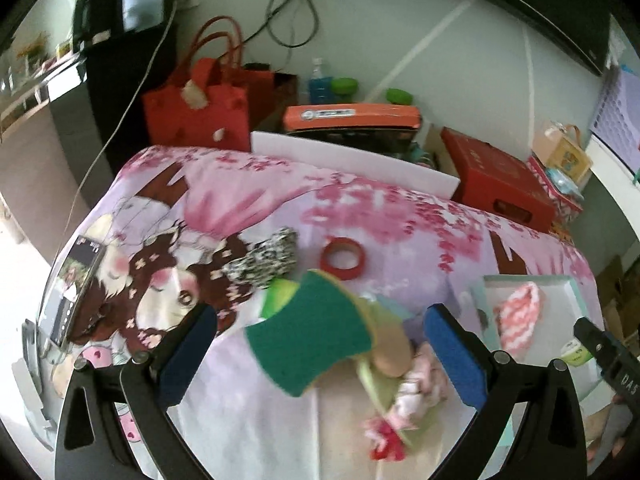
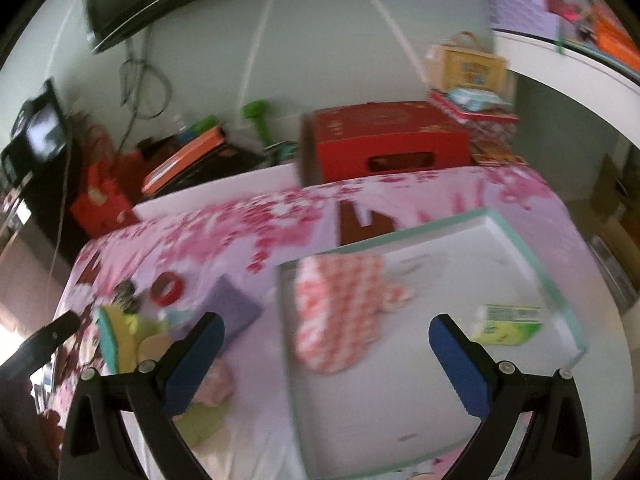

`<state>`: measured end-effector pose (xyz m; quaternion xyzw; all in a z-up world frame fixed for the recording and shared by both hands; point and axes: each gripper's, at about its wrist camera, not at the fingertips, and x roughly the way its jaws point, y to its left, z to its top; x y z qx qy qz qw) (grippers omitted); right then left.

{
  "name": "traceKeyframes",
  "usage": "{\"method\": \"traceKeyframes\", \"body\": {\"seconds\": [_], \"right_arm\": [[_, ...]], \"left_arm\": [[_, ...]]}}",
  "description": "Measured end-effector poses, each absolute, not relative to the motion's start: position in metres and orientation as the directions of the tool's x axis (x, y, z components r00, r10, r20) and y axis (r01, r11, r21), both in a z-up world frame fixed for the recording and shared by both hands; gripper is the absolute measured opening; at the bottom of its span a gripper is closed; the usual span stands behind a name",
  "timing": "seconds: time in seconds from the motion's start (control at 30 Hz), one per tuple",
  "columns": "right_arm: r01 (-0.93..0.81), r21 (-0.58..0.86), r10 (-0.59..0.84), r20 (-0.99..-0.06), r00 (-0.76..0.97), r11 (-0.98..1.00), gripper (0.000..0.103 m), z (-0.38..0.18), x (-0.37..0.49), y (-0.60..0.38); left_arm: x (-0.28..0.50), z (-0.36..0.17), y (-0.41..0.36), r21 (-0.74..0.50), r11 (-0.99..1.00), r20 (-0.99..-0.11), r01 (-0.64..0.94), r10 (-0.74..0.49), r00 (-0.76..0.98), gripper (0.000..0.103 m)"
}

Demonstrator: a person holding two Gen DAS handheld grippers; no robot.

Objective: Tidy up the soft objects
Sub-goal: 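Grasp the green-yellow sponge with the left tool while the right tool grasps the crumpled pink fabric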

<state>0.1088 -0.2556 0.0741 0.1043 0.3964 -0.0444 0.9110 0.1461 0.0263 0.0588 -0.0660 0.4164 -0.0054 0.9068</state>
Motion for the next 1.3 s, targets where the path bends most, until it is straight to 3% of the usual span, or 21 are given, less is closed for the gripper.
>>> {"method": "traceKeyframes", "body": {"seconds": [0.4,1.07,1.3], "right_arm": [[-0.047,0.149,0.146,-0.77,0.622,0.988,0.103,0.046,0.117,-0.176],[-0.136,0.175,0.22,-0.847,0.484,0.975,0.103,-0.008,0.13,-0.138],[-0.137,0.194,0.236,-0.857,0.458,0.971,0.103,-0.022,0.135,-0.135]], "left_arm": [[0.136,0.038,0.074,-0.204,0.97,-0.771,-0.133,-0.076,0.632,0.103],[0.154,-0.013,0.073,-0.233,0.962,-0.888,-0.144,-0.15,0.434,0.103],[0.161,-0.029,0.062,-0.177,0.973,-0.923,-0.149,-0.112,0.367,0.103]]}}
